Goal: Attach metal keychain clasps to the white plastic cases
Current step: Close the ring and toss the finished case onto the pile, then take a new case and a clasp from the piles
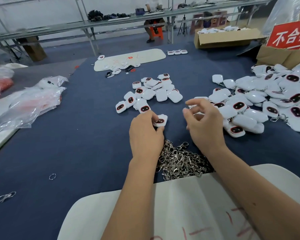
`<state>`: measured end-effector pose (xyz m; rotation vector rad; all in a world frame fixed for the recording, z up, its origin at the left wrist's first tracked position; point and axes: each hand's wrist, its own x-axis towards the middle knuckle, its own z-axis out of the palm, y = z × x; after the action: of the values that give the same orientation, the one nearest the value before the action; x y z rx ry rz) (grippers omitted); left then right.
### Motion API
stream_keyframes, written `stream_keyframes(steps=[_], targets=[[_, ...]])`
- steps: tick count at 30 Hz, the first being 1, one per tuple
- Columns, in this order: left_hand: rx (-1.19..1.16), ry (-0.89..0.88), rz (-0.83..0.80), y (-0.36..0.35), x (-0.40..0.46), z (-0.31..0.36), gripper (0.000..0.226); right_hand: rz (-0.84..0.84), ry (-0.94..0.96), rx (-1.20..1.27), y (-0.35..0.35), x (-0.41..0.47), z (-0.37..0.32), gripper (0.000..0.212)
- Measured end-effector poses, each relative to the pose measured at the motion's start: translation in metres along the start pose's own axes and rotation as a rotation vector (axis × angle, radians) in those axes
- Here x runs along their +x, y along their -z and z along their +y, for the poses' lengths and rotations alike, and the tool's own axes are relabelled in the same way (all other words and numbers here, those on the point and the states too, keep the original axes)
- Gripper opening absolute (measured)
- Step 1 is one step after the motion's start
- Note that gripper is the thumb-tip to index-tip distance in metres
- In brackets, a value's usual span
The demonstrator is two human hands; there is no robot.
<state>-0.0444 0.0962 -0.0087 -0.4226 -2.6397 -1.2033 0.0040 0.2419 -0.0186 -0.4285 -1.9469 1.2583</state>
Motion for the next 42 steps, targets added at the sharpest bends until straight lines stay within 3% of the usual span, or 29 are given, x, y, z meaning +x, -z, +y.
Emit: stream_keyframes(steps=[5,7,10,13,16,19,22,24,27,29,34,37,42], targets=[[-0.212,0.069,-0.062,0.001,0.0,0.001,0.024,-0.385,0.305,-0.366,-0.006,-0.004,-0.002,0.032],[-0.232,0.085,-0.045,0.003,0.001,0.002,0.023,-0.479,0.337,-0.471,-0.007,-0.005,-0.002,0.036],[-0.186,0.107,-0.089,0.008,0.005,0.0,0.009,-0.451,0.315,-0.495,-0.009,-0.008,-0.001,0.042],[-0.039,0.042,-0.337,0.018,0.008,-0.004,0.019,-0.382,0.247,-0.546,-0.008,-0.005,0.001,0.043],[0.07,-0.07,-0.54,0.027,0.008,-0.002,0.024,-0.351,0.201,-0.518,-0.008,-0.005,0.004,0.031],[0.085,-0.13,-0.594,0.029,0.01,-0.001,0.018,-0.274,0.169,-0.486,-0.008,-0.001,0.003,0.018],[-0.018,-0.114,-0.54,0.025,0.011,-0.007,0.021,-0.15,0.171,-0.425,-0.007,0.001,0.002,0.026],[-0.138,-0.061,-0.432,0.023,0.011,-0.011,0.021,-0.081,0.086,-0.255,-0.005,0.001,0.001,0.032],[-0.33,0.042,-0.264,0.019,0.014,-0.011,0.017,-0.144,-0.092,0.095,-0.001,0.0,-0.002,0.029],[-0.499,0.142,-0.21,0.016,0.013,-0.009,0.016,-0.233,-0.133,0.195,0.002,0.001,-0.004,0.027],[-0.806,0.266,-0.23,0.012,0.011,-0.004,0.011,-0.352,0.001,0.048,0.0,-0.002,-0.006,0.021],[-0.812,0.25,-0.234,0.01,0.01,-0.004,0.01,-0.388,0.058,-0.021,0.0,-0.004,-0.008,0.01],[-0.799,0.213,-0.25,0.009,0.009,-0.002,0.006,-0.355,0.074,-0.086,0.0,-0.005,-0.009,0.008]])
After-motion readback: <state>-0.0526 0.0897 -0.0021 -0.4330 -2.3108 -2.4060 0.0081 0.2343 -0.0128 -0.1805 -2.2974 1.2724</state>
